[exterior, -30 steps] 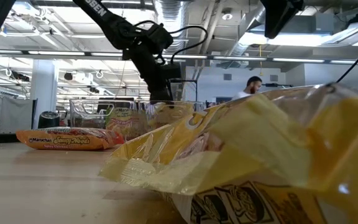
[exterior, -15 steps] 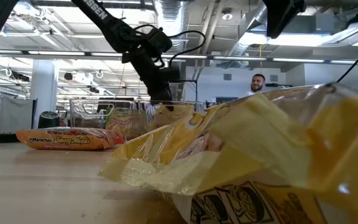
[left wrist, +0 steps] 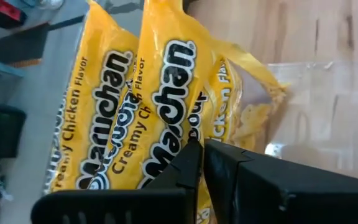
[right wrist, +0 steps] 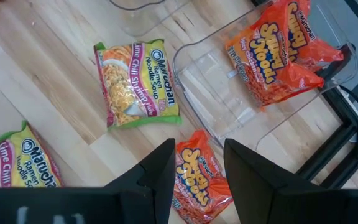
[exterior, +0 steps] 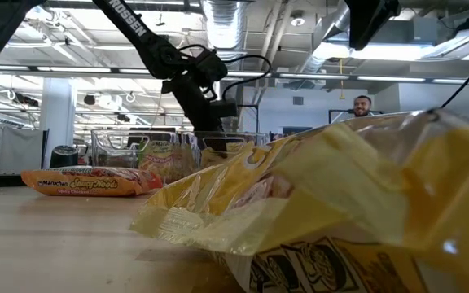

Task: Sort Maruchan noodles
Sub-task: Put the yellow noodle pack into the middle transparent bin

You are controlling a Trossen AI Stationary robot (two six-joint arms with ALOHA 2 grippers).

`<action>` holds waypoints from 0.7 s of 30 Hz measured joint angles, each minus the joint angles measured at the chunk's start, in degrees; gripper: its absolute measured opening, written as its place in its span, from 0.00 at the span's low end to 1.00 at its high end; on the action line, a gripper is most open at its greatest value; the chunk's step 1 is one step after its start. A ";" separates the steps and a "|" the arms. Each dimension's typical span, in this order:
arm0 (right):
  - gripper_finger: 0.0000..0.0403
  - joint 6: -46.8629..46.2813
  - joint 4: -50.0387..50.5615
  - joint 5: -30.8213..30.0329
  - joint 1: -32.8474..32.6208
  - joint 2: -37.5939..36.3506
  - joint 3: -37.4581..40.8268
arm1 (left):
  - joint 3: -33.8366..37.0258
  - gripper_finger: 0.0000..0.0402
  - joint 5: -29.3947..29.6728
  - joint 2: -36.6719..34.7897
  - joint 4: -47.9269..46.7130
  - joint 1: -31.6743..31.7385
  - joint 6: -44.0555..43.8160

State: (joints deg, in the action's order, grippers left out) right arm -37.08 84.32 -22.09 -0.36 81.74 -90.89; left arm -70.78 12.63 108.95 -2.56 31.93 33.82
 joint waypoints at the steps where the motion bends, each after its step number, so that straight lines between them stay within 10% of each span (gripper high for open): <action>1: 0.40 0.00 0.01 0.00 0.01 0.00 0.00 | -0.01 0.03 -0.61 0.00 -0.07 -0.01 -0.45; 21: 0.40 0.02 0.04 1.40 0.02 0.02 0.00 | 0.02 0.31 8.01 -1.48 -3.36 -2.38 -3.18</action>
State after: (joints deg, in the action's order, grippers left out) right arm -37.06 84.36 -20.69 -0.34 81.75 -90.89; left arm -70.76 20.64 107.46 -5.92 29.55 30.64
